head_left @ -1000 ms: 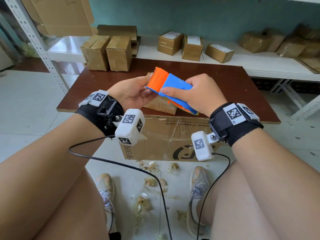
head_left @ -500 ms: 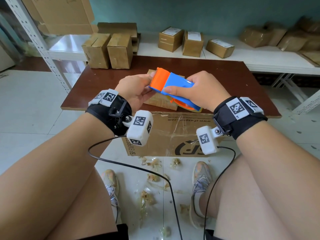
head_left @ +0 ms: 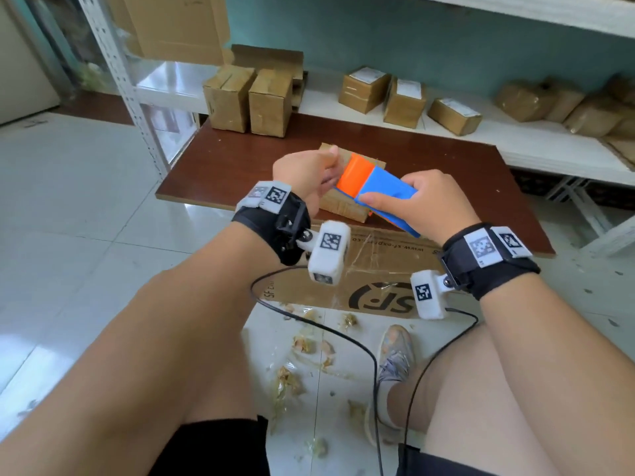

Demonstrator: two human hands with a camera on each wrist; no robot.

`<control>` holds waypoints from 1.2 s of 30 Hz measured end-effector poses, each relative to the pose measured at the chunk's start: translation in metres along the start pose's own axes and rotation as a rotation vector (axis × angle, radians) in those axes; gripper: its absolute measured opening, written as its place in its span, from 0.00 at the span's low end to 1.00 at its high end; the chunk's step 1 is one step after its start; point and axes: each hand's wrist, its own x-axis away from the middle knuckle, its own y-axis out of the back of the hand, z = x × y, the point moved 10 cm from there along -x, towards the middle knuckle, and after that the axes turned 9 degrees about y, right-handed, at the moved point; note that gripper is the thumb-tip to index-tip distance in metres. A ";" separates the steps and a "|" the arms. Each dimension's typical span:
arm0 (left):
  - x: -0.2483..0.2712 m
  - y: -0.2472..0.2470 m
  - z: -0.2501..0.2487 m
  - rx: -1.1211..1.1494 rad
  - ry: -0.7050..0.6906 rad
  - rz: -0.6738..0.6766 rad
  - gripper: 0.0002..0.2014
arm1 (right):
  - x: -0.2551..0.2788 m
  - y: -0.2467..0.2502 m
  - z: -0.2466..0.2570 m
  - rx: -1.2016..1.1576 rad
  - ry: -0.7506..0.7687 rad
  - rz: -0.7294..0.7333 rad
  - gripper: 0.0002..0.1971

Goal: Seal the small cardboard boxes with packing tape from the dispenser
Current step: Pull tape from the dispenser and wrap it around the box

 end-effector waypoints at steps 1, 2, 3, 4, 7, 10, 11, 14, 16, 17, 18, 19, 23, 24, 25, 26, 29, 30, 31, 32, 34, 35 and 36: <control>-0.003 0.005 -0.003 0.026 -0.010 -0.007 0.06 | 0.003 -0.001 -0.003 0.023 -0.010 0.009 0.42; -0.006 0.011 -0.007 0.050 -0.024 -0.014 0.08 | 0.006 -0.001 -0.006 0.045 -0.017 0.017 0.42; -0.008 0.016 -0.011 0.063 -0.042 -0.019 0.06 | 0.007 -0.001 -0.009 0.061 -0.020 0.021 0.43; -0.008 0.020 -0.016 0.064 -0.064 -0.021 0.03 | 0.009 0.000 -0.012 0.067 -0.022 0.019 0.43; -0.004 0.020 -0.022 0.015 -0.145 -0.018 0.05 | 0.012 0.004 -0.017 0.049 -0.017 -0.007 0.43; -0.004 0.028 -0.025 -0.017 -0.163 -0.048 0.08 | 0.015 0.003 -0.025 0.076 -0.022 -0.005 0.43; -0.005 0.036 -0.029 0.005 -0.154 -0.079 0.09 | 0.017 0.002 -0.030 0.088 -0.037 0.001 0.44; -0.010 0.072 -0.048 0.048 -0.144 -0.215 0.07 | 0.022 0.004 -0.050 0.140 -0.082 0.011 0.43; -0.015 0.087 -0.063 0.072 -0.200 -0.231 0.05 | 0.025 0.008 -0.062 0.155 -0.092 -0.009 0.43; -0.016 0.090 -0.068 0.072 -0.240 -0.222 0.05 | 0.026 0.009 -0.067 0.150 -0.094 -0.021 0.44; -0.015 0.092 -0.070 0.068 -0.274 -0.211 0.05 | 0.026 0.009 -0.071 0.143 -0.092 -0.028 0.45; -0.014 0.093 -0.071 0.062 -0.295 -0.204 0.06 | 0.026 0.007 -0.074 0.137 -0.086 -0.032 0.46; -0.011 0.097 -0.071 0.104 -0.324 -0.220 0.10 | 0.026 0.002 -0.082 0.113 -0.080 -0.010 0.48; -0.011 0.102 -0.074 0.123 -0.324 -0.249 0.10 | 0.026 0.004 -0.086 0.114 -0.089 -0.004 0.48; -0.010 0.106 -0.077 0.135 -0.326 -0.270 0.10 | 0.027 0.006 -0.091 0.119 -0.104 0.002 0.48; -0.010 0.109 -0.080 0.141 -0.334 -0.271 0.10 | 0.028 0.008 -0.096 0.125 -0.122 0.006 0.48; -0.003 0.105 -0.085 0.146 -0.410 -0.193 0.09 | 0.031 0.014 -0.107 0.141 -0.142 -0.004 0.47; -0.002 0.104 -0.087 0.150 -0.432 -0.178 0.09 | 0.031 0.015 -0.107 0.133 -0.134 -0.006 0.46; -0.003 0.102 -0.088 0.153 -0.427 -0.165 0.08 | 0.031 0.016 -0.106 0.116 -0.119 -0.005 0.44; -0.006 0.101 -0.086 0.153 -0.384 -0.152 0.07 | 0.031 0.017 -0.105 0.091 -0.100 -0.005 0.43; -0.017 0.102 -0.079 0.177 -0.221 -0.128 0.10 | 0.032 0.020 -0.104 0.047 -0.070 -0.007 0.40; -0.022 0.101 -0.077 0.185 -0.162 -0.120 0.11 | 0.032 0.022 -0.105 0.036 -0.063 -0.013 0.40; -0.025 0.102 -0.075 0.187 -0.133 -0.125 0.12 | 0.033 0.023 -0.106 0.028 -0.065 -0.012 0.40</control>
